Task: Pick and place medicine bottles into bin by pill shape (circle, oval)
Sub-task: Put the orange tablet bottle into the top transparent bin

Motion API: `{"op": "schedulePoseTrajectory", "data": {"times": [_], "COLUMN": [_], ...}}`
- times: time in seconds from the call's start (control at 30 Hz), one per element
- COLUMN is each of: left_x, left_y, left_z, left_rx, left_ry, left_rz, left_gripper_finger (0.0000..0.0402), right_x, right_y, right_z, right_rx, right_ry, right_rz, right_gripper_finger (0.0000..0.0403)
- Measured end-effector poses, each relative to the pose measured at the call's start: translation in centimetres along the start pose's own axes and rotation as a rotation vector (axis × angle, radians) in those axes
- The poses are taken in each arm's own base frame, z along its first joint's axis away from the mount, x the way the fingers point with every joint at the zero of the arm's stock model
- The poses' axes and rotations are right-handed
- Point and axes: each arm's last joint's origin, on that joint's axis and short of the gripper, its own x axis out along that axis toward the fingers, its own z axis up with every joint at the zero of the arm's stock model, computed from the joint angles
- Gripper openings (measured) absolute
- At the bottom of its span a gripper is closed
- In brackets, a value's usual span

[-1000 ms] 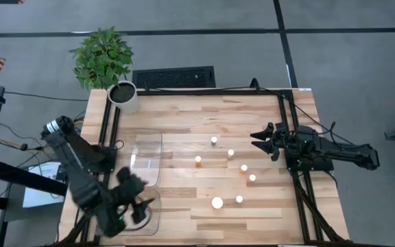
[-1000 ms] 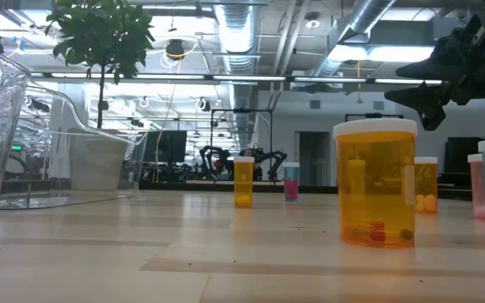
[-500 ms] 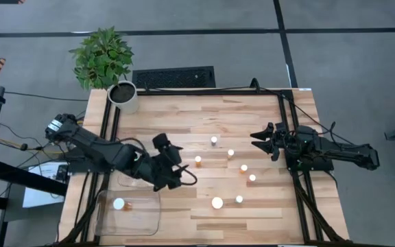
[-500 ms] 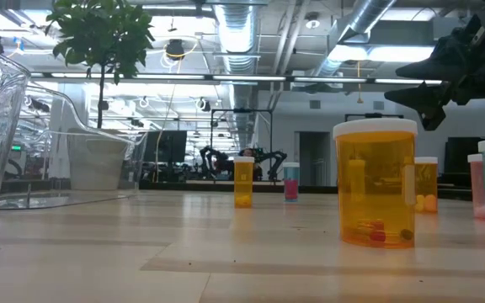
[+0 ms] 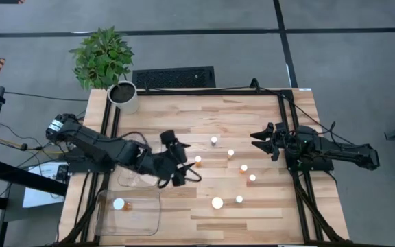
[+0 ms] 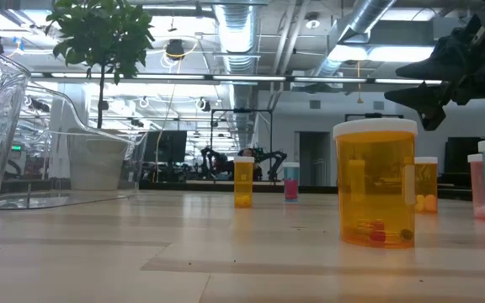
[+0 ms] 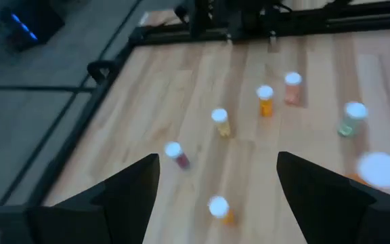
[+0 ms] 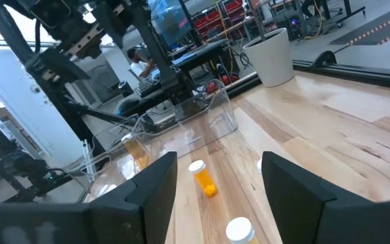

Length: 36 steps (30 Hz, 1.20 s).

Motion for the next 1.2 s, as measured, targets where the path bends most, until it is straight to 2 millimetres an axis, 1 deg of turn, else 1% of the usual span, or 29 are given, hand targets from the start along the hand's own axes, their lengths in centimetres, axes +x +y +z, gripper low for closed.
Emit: {"op": "schedulePoseTrajectory", "data": {"times": [0.03, 0.13, 0.23, 0.33, 0.43, 0.47, 0.53, 0.67, 0.77, 0.83, 0.9, 1.2], "left_x": [0.5, 3.2, 6.5, 9.2, 11.2, 11.6, 11.9, 12.7, 13.0, 13.0, 13.0, 12.8], "left_y": [0.4, 1.4, 2.1, 2.8, 3.3, 3.5, 4.1, 4.1, 4.0, 4.0, 3.9, 3.3], "left_z": [0.0, 0.4, -0.3, -2.0, -4.4, -5.3, -6.8, -9.3, -10.9, -11.8, -12.1, -12.0], "left_rx": [0.019, 0.036, 0.076, 0.066, 0.011, -0.003, -0.013, -0.047, -0.043, -0.032, -0.022, 0.013], "left_ry": [0.007, 0.012, 0.080, 0.128, 0.089, 0.083, 0.075, -0.015, -0.008, 0.043, 0.066, 0.058], "left_rz": [0.006, -0.006, -0.001, 0.020, -0.039, -0.036, -0.051, -0.180, -0.159, -0.153, -0.165, -0.306], "left_gripper_finger": [0.0293, 0.0293, 0.0293, 0.0293, 0.0293, 0.0293, 0.0293, 0.0293, 0.0293, 0.0293, 0.0293, 0.0293], "right_x": [0.0, 0.0, 0.0, 0.1, 0.1, 0.1, 0.1, 0.1, 0.1, 0.1, 0.1, 0.1], "right_y": [0.0, 0.0, 0.0, 0.0, 0.0, 0.0, 0.0, 0.0, 0.0, 0.0, 0.0, 0.0], "right_z": [0.0, 0.0, 0.0, -0.1, -0.1, -0.1, -0.1, -0.1, -0.1, -0.1, -0.1, -0.1], "right_rx": [0.000, 0.000, 0.000, 0.000, 0.000, -0.001, -0.018, -0.050, -0.050, -0.051, -0.051, -0.051], "right_ry": [0.000, 0.000, 0.003, 0.007, 0.009, 0.009, 0.009, 0.009, 0.008, 0.008, 0.008, 0.009], "right_rz": [0.000, 0.000, -0.001, -0.004, -0.004, -0.004, -0.004, -0.004, -0.004, -0.004, -0.004, -0.004], "right_gripper_finger": [0.0225, 0.0225, 0.0225, 0.0225, 0.0225, 0.0225, 0.0225, 0.0225, 0.0225, 0.0225, 0.0225, 0.0225]}}
